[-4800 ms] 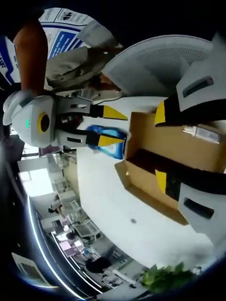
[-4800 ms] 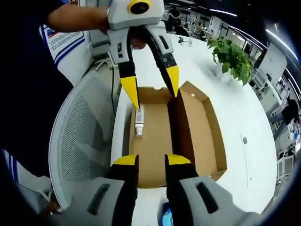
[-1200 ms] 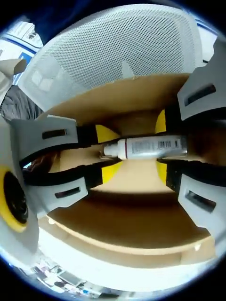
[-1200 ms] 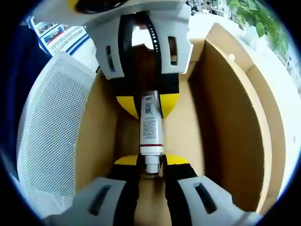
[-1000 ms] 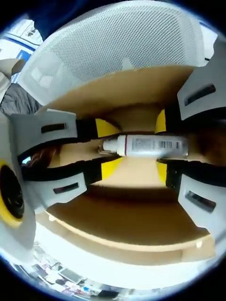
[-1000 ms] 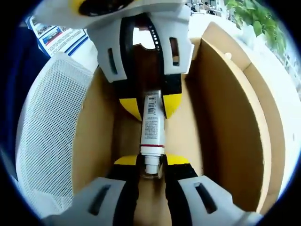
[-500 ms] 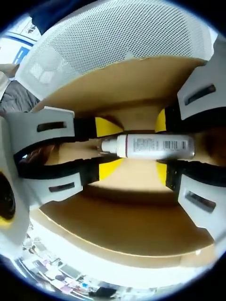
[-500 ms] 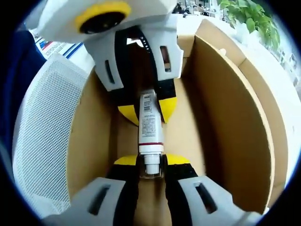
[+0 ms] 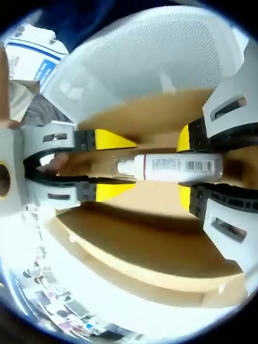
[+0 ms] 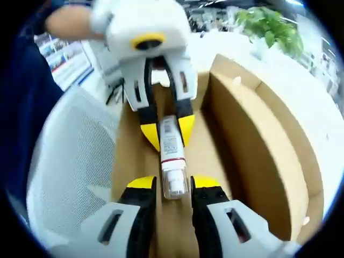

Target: Operate the shoe box by opening the lid, removing the specified soft item, and placing it in the target area until the item is outside and the box remains undamaged.

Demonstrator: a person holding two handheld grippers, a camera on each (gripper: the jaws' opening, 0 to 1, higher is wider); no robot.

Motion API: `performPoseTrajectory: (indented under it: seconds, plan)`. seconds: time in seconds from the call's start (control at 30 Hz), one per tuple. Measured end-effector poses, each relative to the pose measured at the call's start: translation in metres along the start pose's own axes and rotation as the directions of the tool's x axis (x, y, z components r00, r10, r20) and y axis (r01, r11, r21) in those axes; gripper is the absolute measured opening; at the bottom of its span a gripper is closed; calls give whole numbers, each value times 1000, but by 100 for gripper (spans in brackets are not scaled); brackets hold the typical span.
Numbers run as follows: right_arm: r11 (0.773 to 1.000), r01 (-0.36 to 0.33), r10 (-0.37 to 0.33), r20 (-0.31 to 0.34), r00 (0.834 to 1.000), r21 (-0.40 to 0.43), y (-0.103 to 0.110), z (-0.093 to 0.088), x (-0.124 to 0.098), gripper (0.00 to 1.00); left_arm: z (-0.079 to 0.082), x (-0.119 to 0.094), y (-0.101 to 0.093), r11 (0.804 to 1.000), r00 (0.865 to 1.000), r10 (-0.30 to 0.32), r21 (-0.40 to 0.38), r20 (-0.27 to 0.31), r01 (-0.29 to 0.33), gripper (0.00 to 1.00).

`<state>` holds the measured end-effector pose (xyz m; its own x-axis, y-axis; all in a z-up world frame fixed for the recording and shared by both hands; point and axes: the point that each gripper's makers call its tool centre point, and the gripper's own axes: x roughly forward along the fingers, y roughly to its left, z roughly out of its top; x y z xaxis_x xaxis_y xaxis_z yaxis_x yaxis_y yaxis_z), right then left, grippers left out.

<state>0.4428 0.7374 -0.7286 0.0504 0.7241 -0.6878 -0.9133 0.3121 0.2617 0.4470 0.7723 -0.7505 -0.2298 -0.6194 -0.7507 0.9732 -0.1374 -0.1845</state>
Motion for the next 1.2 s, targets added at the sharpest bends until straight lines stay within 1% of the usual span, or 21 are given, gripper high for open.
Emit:
performPoseTrajectory:
  seconds: [0.03, 0.07, 0.13, 0.17, 0.2, 0.23, 0.3, 0.43, 0.47, 0.5, 0.53, 0.57, 0.6, 0.63, 0.7, 0.87, 1.0, 1.13, 1.2]
  plan:
    - [1000, -1, 1, 11, 1000, 4, 1, 2, -2, 22, 7, -5, -1, 1000, 999, -11, -21, 39, 12, 17]
    - [1000, 4, -5, 47, 999, 28, 0, 7, -8, 21, 9, -8, -2, 1000, 999, -17, -25, 51, 19, 17]
    - [999, -3, -2, 94, 996, 49, 2, 15, -18, 20, 16, -13, -4, 999, 996, -29, -32, 80, 31, 17]
    - [998, -3, -5, 115, 993, 67, 2, 19, -22, 20, 22, -16, -6, 997, 993, -41, -53, 113, 47, 17]
    - [996, -11, -2, 151, 989, 89, 4, 26, -27, 20, 26, -19, -6, 997, 990, -41, -61, 131, 50, 17]
    - [994, -21, 3, 175, 985, 105, 5, 31, -30, 21, 33, -22, -9, 993, 983, -65, -90, 174, 81, 17]
    - [991, -32, 3, 222, 975, 128, 6, 41, -39, 21, 41, -30, -12, 986, 971, -82, -124, 226, 112, 17]
    - [987, -61, 16, 285, 958, 151, 9, 55, -54, 21, 52, -41, -13, 974, 946, -105, -158, 307, 159, 17]
    - [985, -69, 21, 289, 957, 155, 9, 56, -56, 21, 54, -44, -16, 969, 938, -121, -168, 324, 183, 17]
    - [986, -67, 20, 289, 957, 152, 10, 57, -57, 21, 54, -45, -13, 971, 939, -114, -162, 324, 173, 17]
    - [986, -72, 25, 291, 957, 152, 11, 59, -58, 21, 55, -46, -13, 971, 936, -117, -161, 332, 178, 17]
    - [985, -82, 35, 292, 956, 152, 13, 59, -58, 21, 56, -48, -16, 965, 932, -135, -168, 337, 201, 17]
    - [985, -94, 50, 281, 958, 145, 17, 59, -56, 20, 57, -49, -17, 966, 931, -139, -162, 338, 203, 17]
    - [985, -102, 61, 275, 960, 139, 19, 59, -55, 20, 58, -49, -21, 962, 927, -158, -158, 340, 222, 17]
    - [985, -112, 75, 259, 963, 130, 24, 58, -52, 20, 59, -50, -23, 961, 927, -171, -150, 333, 231, 17]
    - [985, -122, 88, 249, 965, 126, 30, 58, -47, 20, 62, -48, -28, 961, 928, -188, -137, 321, 242, 17]
    - [985, -128, 100, 227, 969, 111, 34, 55, -43, 20, 64, -46, -31, 959, 929, -206, -126, 306, 254, 17]
    - [983, -142, 114, 219, 969, 113, 39, 54, -41, 20, 70, -45, -35, 957, 926, -221, -116, 306, 267, 17]
    - [984, -138, 111, 215, 970, 114, 39, 52, -40, 20, 67, -45, -34, 956, 929, -225, -116, 295, 268, 17]
